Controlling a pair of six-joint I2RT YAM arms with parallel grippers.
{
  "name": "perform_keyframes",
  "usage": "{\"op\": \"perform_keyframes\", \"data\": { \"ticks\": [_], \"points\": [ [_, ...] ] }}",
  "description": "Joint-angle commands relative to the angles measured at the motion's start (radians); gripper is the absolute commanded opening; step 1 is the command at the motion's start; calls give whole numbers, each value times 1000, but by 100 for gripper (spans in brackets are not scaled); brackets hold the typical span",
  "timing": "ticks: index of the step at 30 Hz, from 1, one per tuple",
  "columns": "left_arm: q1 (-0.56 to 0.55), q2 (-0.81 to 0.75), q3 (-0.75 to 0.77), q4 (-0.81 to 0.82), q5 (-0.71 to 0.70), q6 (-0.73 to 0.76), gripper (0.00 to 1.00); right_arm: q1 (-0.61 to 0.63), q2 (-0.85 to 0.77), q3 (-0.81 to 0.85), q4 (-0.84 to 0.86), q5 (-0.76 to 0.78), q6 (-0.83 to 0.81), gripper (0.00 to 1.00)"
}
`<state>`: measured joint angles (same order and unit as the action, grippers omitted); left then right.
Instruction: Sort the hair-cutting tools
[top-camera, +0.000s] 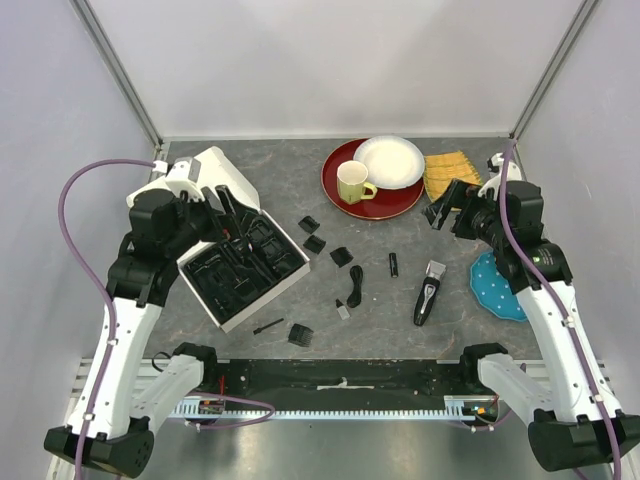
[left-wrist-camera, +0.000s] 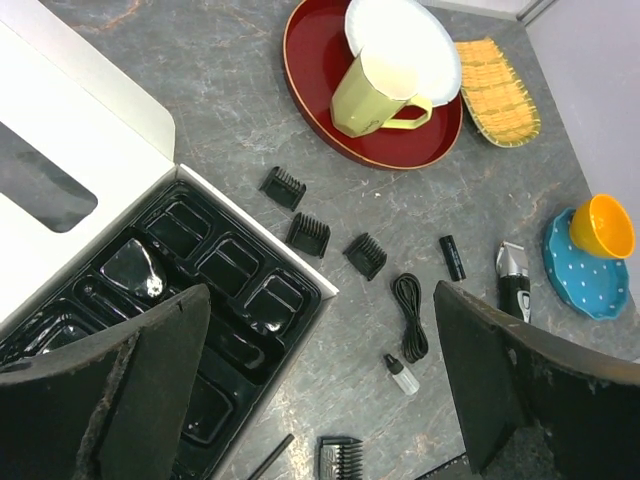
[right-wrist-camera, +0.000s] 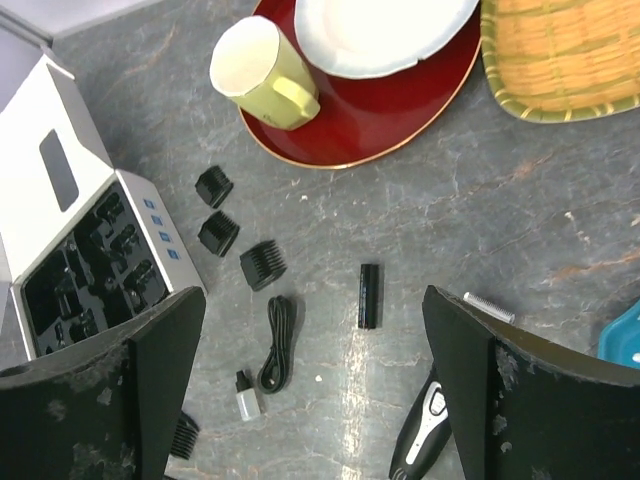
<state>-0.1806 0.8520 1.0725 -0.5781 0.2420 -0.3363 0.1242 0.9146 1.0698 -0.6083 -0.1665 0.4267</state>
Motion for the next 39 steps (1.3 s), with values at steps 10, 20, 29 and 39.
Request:
{"op": "perform_keyframes", "data": {
  "ticks": [10, 20, 29, 39],
  "points": [
    [3, -145, -8, -77, -94, 80, 100, 171, -23, -116, 52, 97, 79, 98],
    [3, -231, -144, 47, -256, 42, 100, 521, -17, -225, 30, 435, 267, 96],
    [3, -228, -238, 156, -222, 71, 100, 923, 306, -133, 48, 734, 400, 94],
    [4, -248, -298, 170, -302, 48, 98, 986, 608, -53, 58, 825, 504, 77]
  ]
}}
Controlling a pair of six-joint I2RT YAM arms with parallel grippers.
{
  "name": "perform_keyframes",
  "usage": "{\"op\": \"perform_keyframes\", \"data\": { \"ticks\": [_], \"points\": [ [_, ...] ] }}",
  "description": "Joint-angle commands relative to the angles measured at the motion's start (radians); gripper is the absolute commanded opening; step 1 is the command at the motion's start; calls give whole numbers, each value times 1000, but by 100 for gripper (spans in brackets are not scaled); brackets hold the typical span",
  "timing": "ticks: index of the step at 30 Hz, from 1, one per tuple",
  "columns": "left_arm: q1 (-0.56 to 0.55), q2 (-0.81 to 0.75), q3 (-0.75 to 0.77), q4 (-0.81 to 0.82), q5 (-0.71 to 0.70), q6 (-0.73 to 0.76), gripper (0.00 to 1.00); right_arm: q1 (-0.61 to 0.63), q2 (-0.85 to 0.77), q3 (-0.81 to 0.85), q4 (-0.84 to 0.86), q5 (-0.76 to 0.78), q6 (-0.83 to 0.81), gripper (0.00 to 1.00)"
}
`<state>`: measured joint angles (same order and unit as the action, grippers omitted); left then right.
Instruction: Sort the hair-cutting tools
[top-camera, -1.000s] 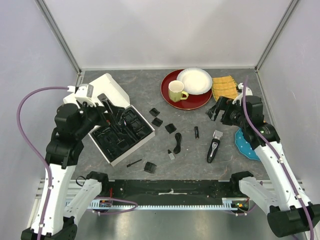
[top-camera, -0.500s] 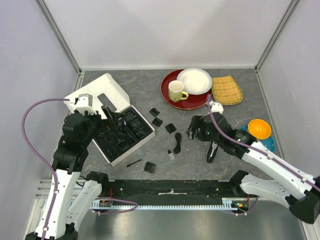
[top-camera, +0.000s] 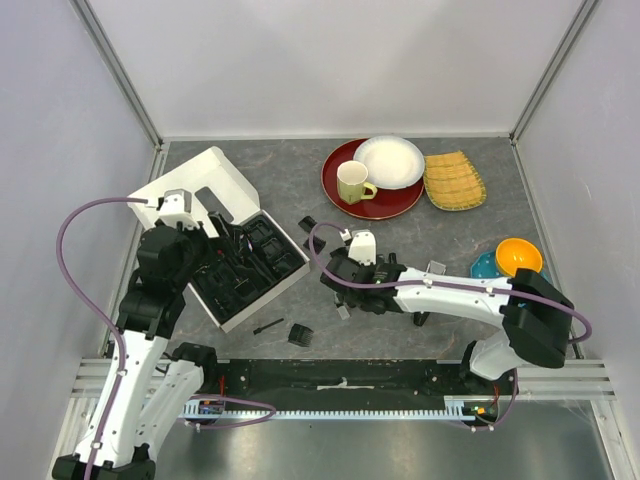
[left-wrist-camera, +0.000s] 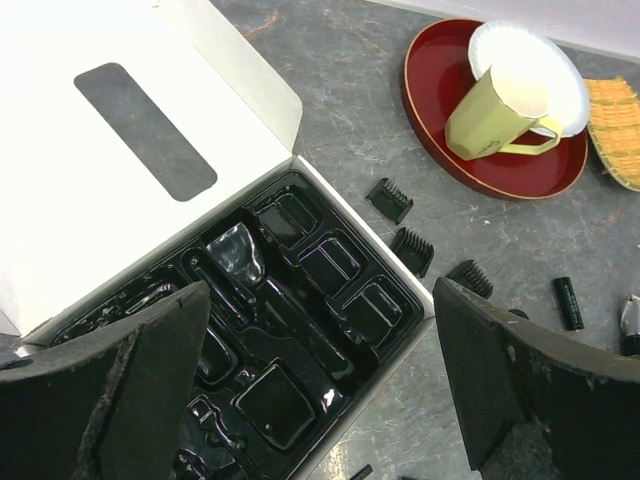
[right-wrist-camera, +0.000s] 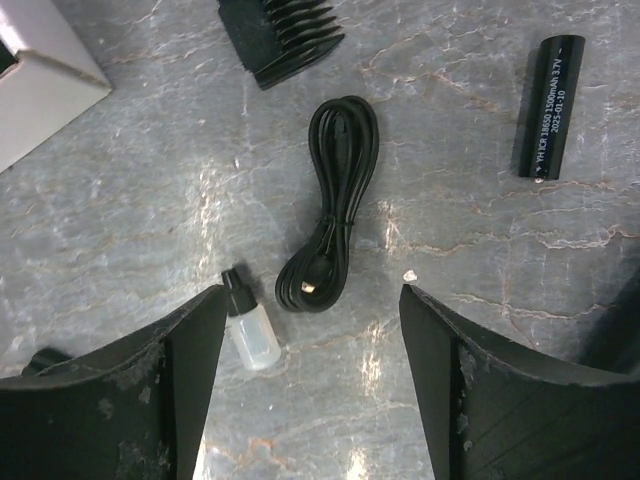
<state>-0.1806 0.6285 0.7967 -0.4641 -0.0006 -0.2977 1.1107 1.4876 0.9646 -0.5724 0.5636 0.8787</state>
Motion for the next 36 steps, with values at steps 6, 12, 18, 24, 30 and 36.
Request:
{"op": "perform_keyframes", "data": {
  "ticks": [6, 12, 18, 24, 30, 36],
  "points": [
    [3, -30, -27, 51, -79, 2, 98, -86, 76, 23, 95, -5, 8, 65],
    [3, -16, -17, 42, -76, -6, 98, -166, 121, -24, 224, -97, -87, 59],
    [4, -13, -16, 42, -95, -9, 98, -201, 178, -21, 244, -151, -113, 59],
    [4, -18, -13, 39, -114, -15, 97, -215, 218, -27, 244, -179, -106, 57],
    [4, -70, -28, 56, -147, -24, 97, -216, 209, -23, 236, -110, -116, 18],
    [4, -73, -33, 32, -235, -47, 97, -216, 135, 49, 235, -88, -178, 8]
  ]
}}
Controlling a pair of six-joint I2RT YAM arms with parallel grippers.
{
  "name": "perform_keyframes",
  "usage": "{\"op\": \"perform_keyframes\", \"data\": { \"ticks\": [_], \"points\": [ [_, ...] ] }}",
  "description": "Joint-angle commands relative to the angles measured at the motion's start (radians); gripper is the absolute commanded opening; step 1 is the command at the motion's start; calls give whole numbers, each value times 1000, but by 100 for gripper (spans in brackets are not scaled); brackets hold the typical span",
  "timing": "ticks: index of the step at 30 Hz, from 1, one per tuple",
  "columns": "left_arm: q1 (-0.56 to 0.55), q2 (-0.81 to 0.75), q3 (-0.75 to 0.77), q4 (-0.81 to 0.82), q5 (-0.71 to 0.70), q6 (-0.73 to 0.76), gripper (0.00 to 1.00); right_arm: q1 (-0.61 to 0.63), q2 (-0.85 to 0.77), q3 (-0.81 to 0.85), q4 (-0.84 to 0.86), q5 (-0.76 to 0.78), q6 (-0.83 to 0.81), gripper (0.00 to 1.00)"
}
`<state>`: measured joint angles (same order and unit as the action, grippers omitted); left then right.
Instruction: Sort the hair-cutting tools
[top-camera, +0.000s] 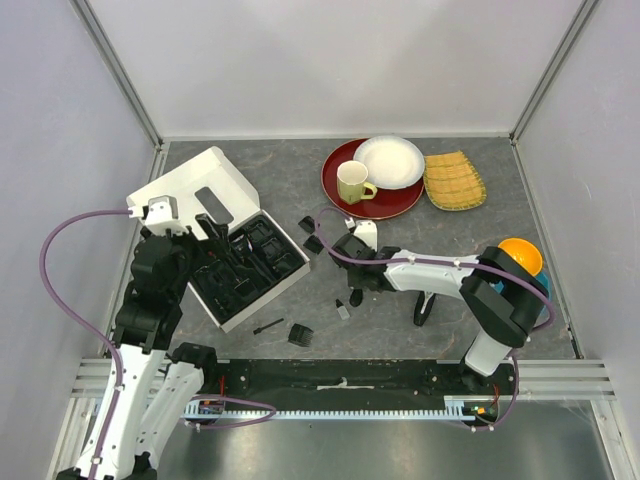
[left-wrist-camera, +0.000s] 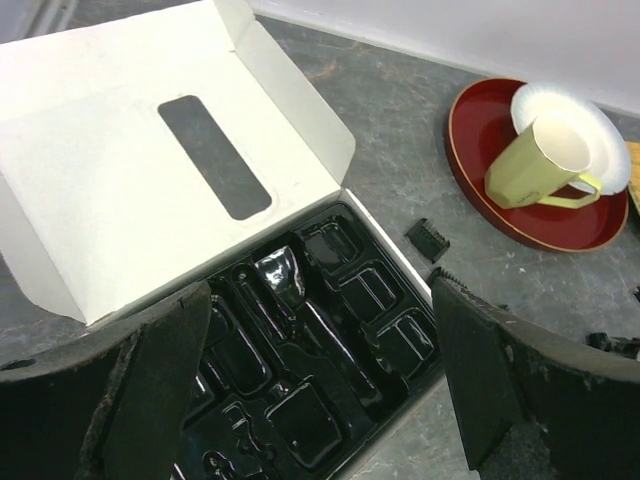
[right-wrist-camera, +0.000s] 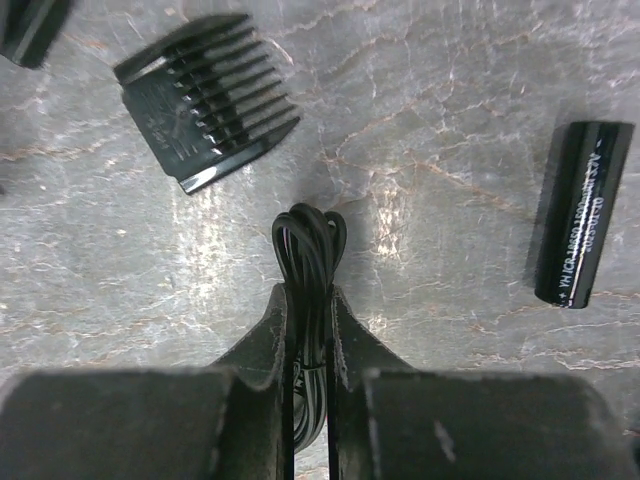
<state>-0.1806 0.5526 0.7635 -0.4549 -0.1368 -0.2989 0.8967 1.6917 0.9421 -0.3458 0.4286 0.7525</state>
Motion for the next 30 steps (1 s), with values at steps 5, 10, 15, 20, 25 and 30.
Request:
{"op": "perform_keyframes", "data": {
  "ticks": [5, 10, 15, 20, 25, 30],
  "points": [
    [4, 21, 16, -37, -277, -85, 97, 5, -136, 168, 37, -19, -97, 8],
    [4, 70, 31, -73, -310, -117, 98, 53, -98, 279, 193, -142, -182, 10],
    [21, 240, 195, -229, -323, -200, 99, 99, 15, 409, 350, -266, -258, 11],
    [102, 380, 347, -292, -311, -224, 100, 110, 158, 475, 637, -424, -283, 11],
    [272, 426, 421, -291, -163, -243, 99, 143, 285, 549, 784, -537, -311, 12],
    [362, 422, 416, -257, -31, -282, 98, 189, 413, 639, 812, -530, -412, 14]
  ]
}}
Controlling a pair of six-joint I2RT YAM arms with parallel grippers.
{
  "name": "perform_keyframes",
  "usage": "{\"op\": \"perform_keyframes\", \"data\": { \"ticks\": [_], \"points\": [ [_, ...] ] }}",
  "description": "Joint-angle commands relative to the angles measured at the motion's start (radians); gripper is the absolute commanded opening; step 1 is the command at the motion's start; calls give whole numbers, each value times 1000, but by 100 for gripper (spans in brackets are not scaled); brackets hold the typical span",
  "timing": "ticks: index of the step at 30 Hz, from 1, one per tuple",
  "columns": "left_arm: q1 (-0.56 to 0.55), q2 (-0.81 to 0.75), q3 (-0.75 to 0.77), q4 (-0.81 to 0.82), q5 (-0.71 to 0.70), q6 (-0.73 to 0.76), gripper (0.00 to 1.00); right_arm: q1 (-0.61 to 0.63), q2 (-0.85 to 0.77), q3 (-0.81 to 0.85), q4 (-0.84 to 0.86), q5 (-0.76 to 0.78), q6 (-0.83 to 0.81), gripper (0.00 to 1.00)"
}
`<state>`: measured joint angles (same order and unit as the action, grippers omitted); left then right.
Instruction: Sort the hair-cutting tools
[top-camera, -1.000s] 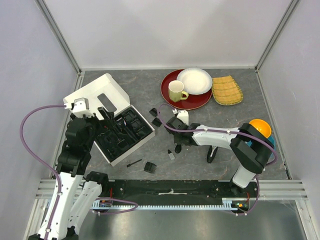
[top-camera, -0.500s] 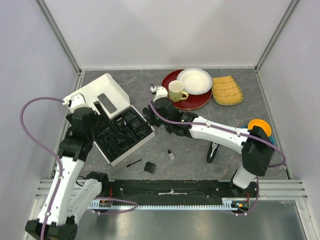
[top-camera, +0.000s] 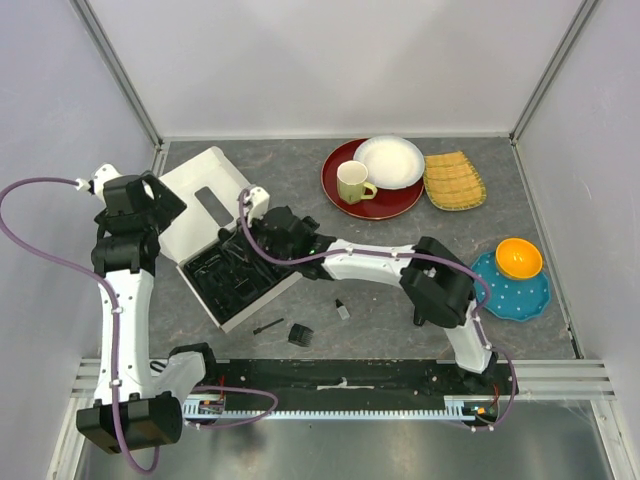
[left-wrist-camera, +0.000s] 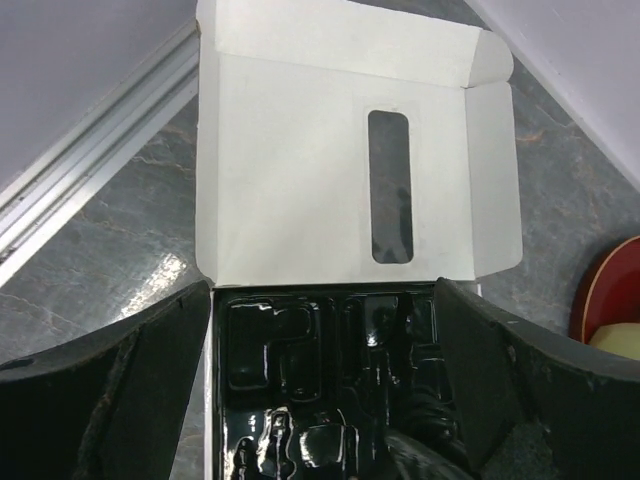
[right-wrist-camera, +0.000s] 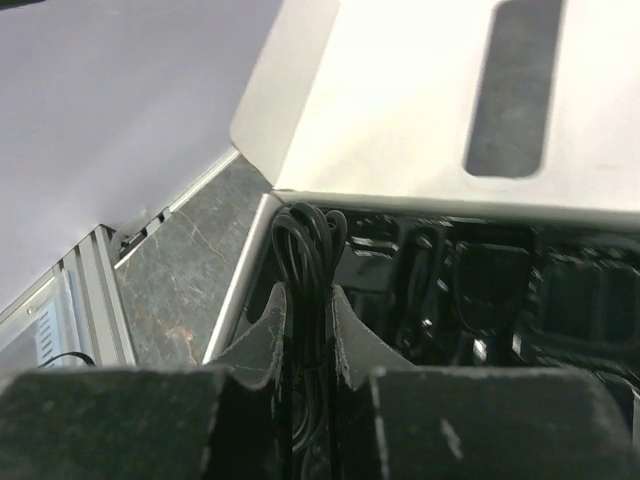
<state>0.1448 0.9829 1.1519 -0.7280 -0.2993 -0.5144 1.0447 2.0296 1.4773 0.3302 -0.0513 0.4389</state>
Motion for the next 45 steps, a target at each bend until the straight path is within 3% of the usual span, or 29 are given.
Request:
{"op": "perform_keyframes", "data": {
  "ticks": [1, 9, 14, 19, 24, 27, 34, 42, 45],
  "points": [
    [44, -10, 26, 19, 143, -72, 98, 44, 95, 122, 136, -54, -110, 15],
    [56, -29, 2, 22, 172, -67, 98, 64, 230, 225, 127, -97, -284, 17],
    [65, -18, 6, 16, 169, -61, 98, 77, 267, 222, 153, -36, -408, 19],
    [78, -1, 8, 18, 173, -68, 98, 78, 334, 282, 150, -56, -520, 17],
    [91, 14, 5, 35, 196, -78, 98, 81, 337, 187, 349, -130, -571, 17],
    [96, 17, 2, 42, 209, -81, 98, 84, 353, 198, 340, -145, -578, 18],
    [105, 19, -21, 67, 236, -78, 98, 87, 356, 207, 282, -165, -577, 49],
    [107, 8, -46, 99, 292, -82, 98, 89, 319, 212, 244, -121, -503, 62],
    [105, -1, -52, 107, 293, -65, 98, 89, 253, 166, 240, -72, -464, 71]
  ]
}}
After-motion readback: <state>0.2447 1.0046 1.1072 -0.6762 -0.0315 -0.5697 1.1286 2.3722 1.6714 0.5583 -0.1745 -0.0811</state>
